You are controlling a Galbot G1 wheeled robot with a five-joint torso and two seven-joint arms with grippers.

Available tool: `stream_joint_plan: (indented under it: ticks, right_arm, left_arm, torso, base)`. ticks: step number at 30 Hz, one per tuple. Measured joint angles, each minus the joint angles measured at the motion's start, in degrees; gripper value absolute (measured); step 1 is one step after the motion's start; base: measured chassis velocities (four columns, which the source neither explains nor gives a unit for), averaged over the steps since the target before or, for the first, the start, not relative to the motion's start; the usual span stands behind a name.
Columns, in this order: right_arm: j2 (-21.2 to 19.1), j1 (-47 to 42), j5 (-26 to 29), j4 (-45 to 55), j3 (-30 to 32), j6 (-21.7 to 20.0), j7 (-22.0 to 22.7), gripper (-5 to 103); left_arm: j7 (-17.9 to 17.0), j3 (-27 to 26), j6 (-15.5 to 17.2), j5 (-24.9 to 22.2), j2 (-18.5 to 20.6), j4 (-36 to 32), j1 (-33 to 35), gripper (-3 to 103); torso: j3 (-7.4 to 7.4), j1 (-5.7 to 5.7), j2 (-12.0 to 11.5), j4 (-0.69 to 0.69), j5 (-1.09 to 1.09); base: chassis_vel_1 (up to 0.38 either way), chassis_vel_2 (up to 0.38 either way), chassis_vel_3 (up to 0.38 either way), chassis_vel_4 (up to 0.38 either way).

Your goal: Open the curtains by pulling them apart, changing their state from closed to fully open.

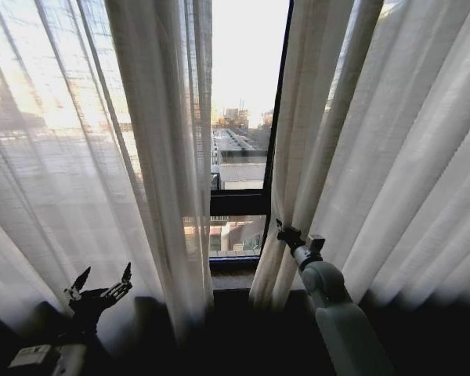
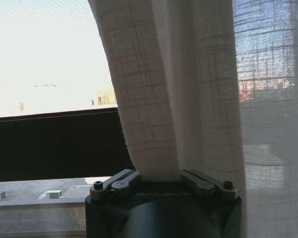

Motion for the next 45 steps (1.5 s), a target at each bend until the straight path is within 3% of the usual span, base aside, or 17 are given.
stream_joint_plan:
  ticks: [45]
  right_arm:
    - [-0.40, -0.11, 0.03, -0.31, 4.24, 0.21, -0.09, 0]
  left_arm:
    - [0.23, 0.12, -1.17, 0.18, 0.06, 0.00, 0.52, 100]
  torso:
    - [-0.01, -0.01, 0.00, 0.01, -0.01]
  base:
    - [-0.338, -0.335, 0.343, 0.341]
